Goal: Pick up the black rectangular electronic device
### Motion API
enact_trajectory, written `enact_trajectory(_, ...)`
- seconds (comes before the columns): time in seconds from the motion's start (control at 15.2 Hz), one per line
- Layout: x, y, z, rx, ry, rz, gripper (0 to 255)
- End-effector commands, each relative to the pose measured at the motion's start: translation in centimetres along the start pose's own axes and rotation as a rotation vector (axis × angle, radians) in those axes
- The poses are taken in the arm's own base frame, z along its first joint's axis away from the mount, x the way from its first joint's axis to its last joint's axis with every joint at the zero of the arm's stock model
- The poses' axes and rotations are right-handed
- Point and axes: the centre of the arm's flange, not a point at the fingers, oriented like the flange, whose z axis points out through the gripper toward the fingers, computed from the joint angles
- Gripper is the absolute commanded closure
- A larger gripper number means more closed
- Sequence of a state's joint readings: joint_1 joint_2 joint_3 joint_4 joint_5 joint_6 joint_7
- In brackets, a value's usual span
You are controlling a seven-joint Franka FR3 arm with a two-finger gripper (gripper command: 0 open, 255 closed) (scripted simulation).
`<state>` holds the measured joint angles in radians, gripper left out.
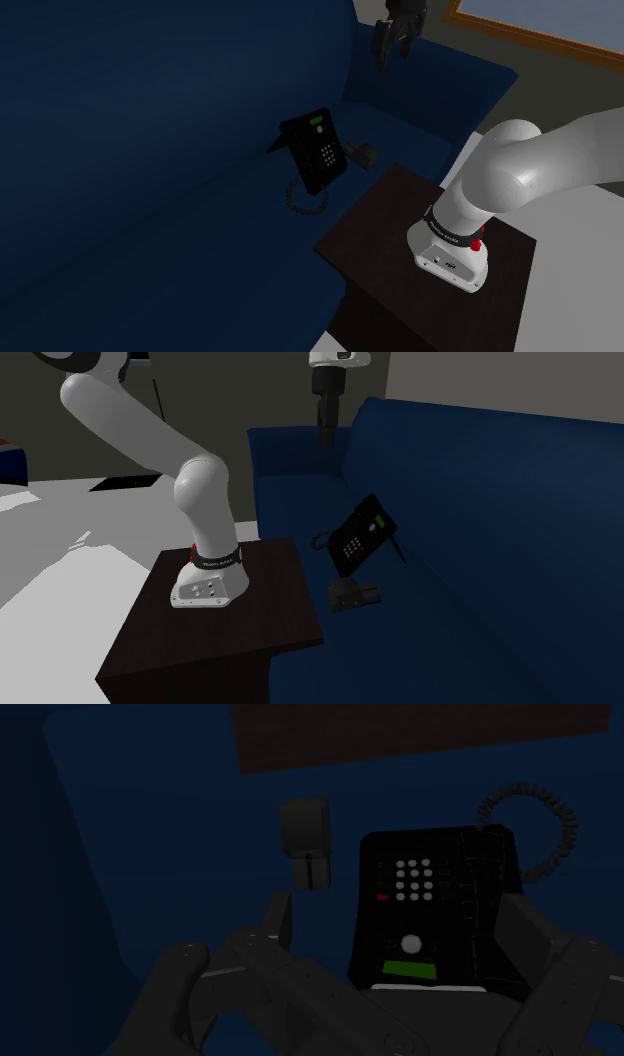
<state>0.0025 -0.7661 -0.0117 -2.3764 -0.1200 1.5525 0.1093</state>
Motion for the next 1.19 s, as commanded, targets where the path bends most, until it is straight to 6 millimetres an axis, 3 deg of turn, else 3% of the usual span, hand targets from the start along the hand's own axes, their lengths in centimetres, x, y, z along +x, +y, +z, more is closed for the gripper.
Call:
enact_trajectory(0.0,0.0,0.0,0.0,0.0,0.0,0.0,0)
enact_trajectory(1.12,4.3,6.5,21.3,0.093,0.06,-0.04,0)
